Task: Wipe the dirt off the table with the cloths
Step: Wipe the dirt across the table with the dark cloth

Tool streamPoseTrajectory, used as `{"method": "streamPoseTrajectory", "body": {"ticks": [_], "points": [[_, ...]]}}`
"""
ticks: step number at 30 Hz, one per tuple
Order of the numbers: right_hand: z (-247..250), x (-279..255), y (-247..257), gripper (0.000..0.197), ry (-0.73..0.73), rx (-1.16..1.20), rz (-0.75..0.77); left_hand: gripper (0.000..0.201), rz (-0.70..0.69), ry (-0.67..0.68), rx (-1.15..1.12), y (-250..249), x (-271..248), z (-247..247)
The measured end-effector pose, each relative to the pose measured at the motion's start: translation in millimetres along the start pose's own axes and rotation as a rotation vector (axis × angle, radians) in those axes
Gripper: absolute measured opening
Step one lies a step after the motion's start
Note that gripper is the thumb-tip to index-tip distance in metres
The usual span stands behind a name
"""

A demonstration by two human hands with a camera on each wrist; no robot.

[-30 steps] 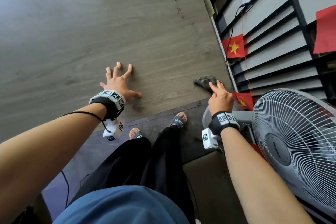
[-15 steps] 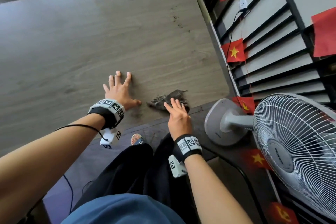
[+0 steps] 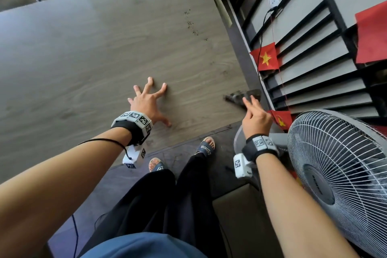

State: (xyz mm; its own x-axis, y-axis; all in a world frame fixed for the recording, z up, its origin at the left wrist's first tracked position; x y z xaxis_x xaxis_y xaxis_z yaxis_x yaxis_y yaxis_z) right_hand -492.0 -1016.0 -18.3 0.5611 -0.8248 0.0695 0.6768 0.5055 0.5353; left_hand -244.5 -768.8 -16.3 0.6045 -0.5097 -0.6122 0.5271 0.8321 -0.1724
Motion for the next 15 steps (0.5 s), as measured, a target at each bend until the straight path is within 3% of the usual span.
{"method": "streamPoseTrajectory", "body": {"ticks": [4,7,10,13,15], "points": [[21.1,41.7,-36.8,0.035,-0.012,0.009,-0.335,0.141,0.014,0.001,-0.039,-1.2,-0.4,-0.5],[33.4,42.6,-10.4,0.036,-0.118,0.109,-0.194,0.14,0.02,-0.003,-0.045,-0.5,0.6,0.7],[16.5,1.9,40.0,0.035,-0.147,0.179,-0.021,0.14,0.011,-0.007,-0.048,0.1,0.7,-0.2],[-32.0,-62.9,102.2,0.038,0.035,0.232,0.092,0.136,0.008,-0.001,-0.027,0.7,1.1,-1.5],[-70.4,-104.8,144.4,0.043,0.214,0.197,0.195,0.121,-0.008,-0.004,0.005,0.5,0.4,-3.2]]}}
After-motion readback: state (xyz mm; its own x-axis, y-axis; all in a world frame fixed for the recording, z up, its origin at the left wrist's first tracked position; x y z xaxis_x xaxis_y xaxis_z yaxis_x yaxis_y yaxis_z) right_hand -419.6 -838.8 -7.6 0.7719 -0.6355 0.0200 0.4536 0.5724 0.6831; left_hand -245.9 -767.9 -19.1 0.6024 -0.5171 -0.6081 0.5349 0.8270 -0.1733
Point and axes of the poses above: each hand's wrist, its own x-axis towards the middle knuckle, its own z-axis out of the back of the hand, y = z × x, the point moved 5 cm from there along x, towards the middle knuckle
